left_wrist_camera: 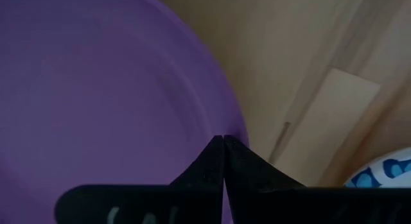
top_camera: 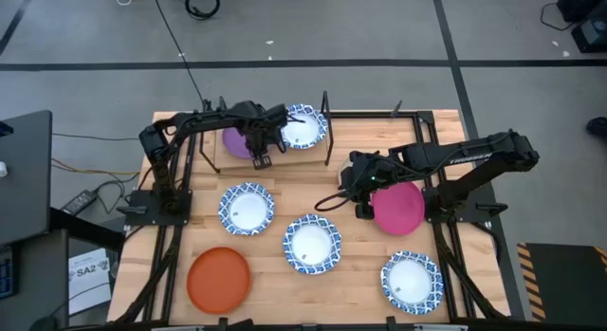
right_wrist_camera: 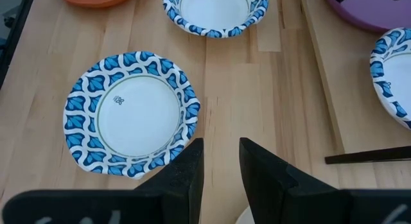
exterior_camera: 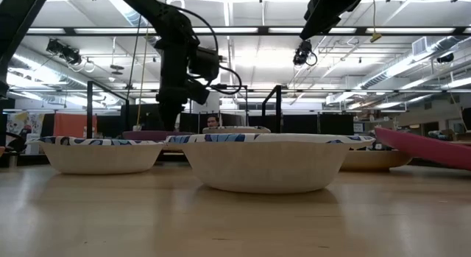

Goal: Place and stack plates onto a shelf
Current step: Put the violet plate on the shelf, then stack the pink plate on top of the purple violet on the shelf

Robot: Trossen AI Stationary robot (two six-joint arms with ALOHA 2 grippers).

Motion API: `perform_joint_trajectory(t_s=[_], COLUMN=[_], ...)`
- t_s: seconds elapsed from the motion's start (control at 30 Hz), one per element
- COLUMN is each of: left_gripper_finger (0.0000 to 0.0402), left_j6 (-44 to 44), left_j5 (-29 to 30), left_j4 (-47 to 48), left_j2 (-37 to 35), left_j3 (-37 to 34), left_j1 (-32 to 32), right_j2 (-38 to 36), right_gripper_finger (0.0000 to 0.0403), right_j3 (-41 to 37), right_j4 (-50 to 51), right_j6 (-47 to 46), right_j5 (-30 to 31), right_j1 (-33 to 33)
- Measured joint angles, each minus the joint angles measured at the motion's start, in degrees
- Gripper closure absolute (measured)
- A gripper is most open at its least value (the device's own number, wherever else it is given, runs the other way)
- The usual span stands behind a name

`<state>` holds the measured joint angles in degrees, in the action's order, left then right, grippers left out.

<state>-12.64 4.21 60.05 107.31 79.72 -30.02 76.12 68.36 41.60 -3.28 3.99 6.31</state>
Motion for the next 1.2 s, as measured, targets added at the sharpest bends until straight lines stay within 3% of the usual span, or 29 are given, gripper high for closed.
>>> perform_joint_trajectory(t_s=[0.37, 0.63, 1.2], left_gripper_finger=[0.0392, 0.0392, 0.0392], left_j6=[-0.1, 0.0, 6.7], left_j5=[1.8, 2.0, 0.0], left_j4=[1.6, 2.8, 4.2], left_j2=[-1.8, -8.5, -22.2], left_j3=[0.0, 0.0, 0.1], left_j1=[0.2, 1.0, 13.1], right_j2=[0.0, 0.0, 0.0], right_gripper_finger=[0.0298, 0.0298, 0.0298], right_j3=[0.0, 0.0, 0.0], right_j4=[0.0, 0.0, 9.7], right_j6=[0.0, 0.0, 1.1], right_j5=[0.0, 0.0, 0.0], right_j1=[0.0, 0.0, -1.5])
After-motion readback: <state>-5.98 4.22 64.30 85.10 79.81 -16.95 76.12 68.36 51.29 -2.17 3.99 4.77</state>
